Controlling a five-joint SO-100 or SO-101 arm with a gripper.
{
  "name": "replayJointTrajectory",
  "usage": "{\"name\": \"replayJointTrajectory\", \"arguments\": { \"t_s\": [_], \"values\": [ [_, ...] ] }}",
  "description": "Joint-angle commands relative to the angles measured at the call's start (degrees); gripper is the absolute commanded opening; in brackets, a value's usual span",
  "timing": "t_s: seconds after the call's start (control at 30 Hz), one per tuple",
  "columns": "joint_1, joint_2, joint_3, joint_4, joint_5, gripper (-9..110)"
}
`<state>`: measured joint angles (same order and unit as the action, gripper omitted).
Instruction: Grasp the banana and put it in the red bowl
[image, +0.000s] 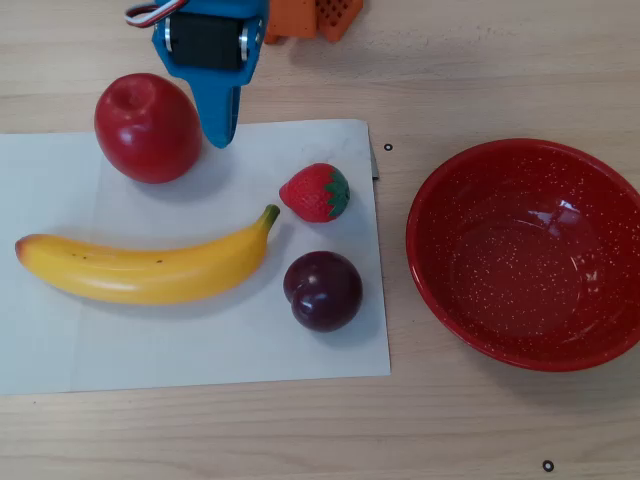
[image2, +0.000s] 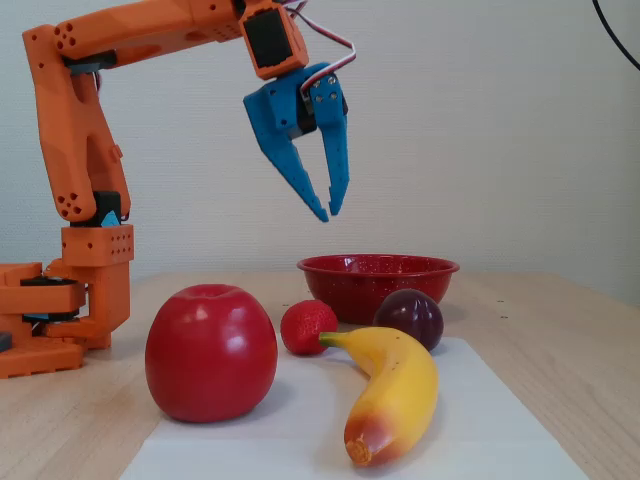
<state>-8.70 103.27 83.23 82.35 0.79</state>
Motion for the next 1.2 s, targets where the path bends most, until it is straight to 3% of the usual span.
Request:
{"name": "replayJointTrajectory", "arguments": {
  "t_s": [0.0,0.5,1.17],
  "values": [
    [-2.5,0.5,-8.4,2.5,3.2,0],
    [-8.6,-13.1,-29.5,19.0,10.2,0],
    [-12.5,-29.1,-41.7,20.7,15.8,2]
  ]
}}
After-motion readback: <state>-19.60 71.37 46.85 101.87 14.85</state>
